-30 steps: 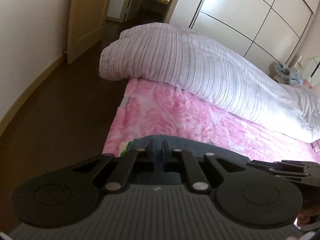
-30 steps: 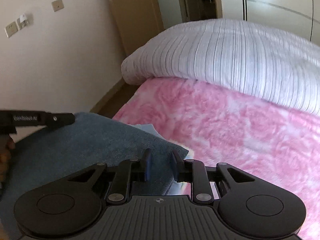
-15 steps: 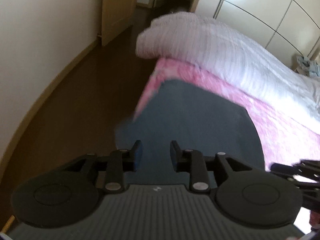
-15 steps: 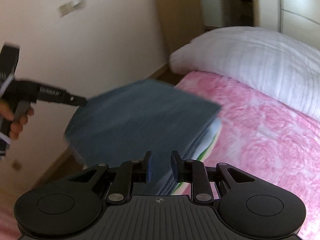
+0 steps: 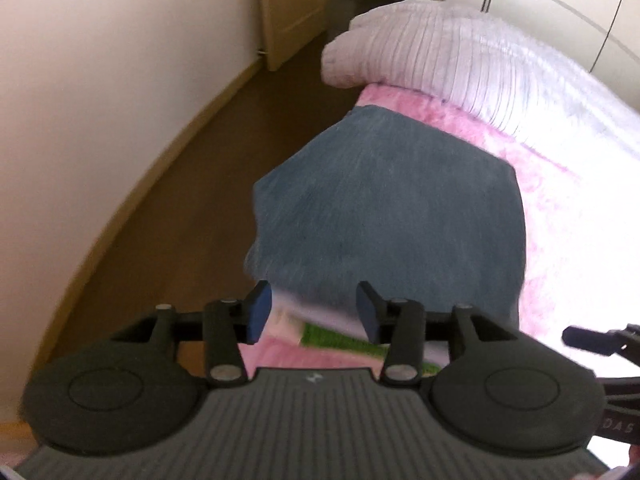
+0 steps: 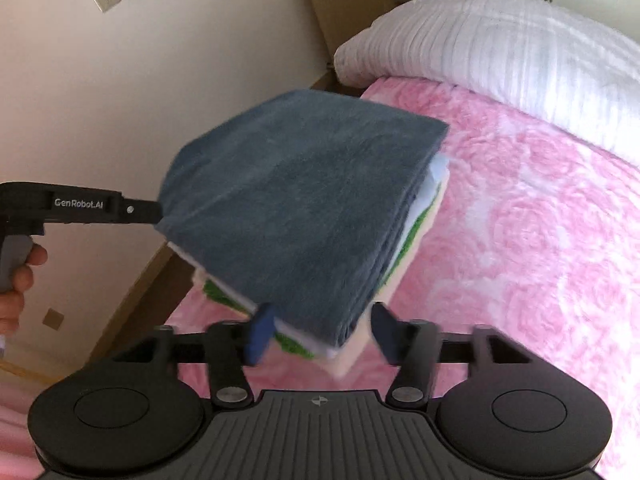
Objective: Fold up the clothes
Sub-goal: 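Carry the jeans with both grippers to the towel stack on the other bed, then place the jeans on top of the towel stack and open both grippers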
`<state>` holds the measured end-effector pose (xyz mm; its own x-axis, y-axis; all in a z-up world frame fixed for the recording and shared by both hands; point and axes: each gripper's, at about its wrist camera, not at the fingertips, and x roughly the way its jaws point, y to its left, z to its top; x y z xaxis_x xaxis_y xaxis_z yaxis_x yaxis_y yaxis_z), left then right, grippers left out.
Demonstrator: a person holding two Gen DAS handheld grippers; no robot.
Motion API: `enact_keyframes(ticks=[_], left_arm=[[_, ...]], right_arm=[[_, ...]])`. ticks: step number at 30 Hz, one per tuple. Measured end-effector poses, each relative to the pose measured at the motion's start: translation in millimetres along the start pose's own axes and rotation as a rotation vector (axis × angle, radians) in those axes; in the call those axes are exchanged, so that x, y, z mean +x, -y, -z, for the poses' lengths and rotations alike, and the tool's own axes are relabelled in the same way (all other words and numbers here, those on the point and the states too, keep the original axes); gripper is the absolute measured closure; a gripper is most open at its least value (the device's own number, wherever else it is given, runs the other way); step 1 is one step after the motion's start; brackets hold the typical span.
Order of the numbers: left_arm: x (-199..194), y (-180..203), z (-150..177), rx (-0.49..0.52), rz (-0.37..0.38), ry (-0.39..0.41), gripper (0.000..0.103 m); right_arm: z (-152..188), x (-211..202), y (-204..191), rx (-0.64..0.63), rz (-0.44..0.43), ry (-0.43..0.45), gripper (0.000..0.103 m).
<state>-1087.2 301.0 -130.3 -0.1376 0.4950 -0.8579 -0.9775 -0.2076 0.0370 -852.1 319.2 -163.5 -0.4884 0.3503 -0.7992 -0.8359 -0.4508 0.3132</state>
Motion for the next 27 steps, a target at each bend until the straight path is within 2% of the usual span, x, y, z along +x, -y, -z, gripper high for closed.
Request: enact_keyframes(ticks=[5, 10, 15, 18, 23, 27], left_arm=[[-52, 30, 35, 0.003, -0.073, -0.001, 0.056], [-94, 66, 70, -0.052, -0.128, 0.0, 0.055], [-135, 113, 103, -0.121, -0.161, 0.029, 0.052], [-155, 146, 118, -0.153, -0.188, 0.063, 0.042], [-183, 206, 145, -0.209, -0.232, 0.097, 0.042], [-191, 239, 167, -0.307, -0.218, 0.08, 0.042]], right_arm=[[12, -33, -13, -0.048, -0.016, -0.004, 0.039], [27, -65, -9, -0.141, -0.036, -0.019, 0.038], [48, -111, 12, -0.225, -0.051, -0.038, 0.036], [57, -135, 30, -0.274, -0.02, -0.048, 0.035], [70, -166, 65, -0.389, 0.003, -0.043, 0.035], [79, -186, 94, -0.44, -0.001, -0.054, 0.035]])
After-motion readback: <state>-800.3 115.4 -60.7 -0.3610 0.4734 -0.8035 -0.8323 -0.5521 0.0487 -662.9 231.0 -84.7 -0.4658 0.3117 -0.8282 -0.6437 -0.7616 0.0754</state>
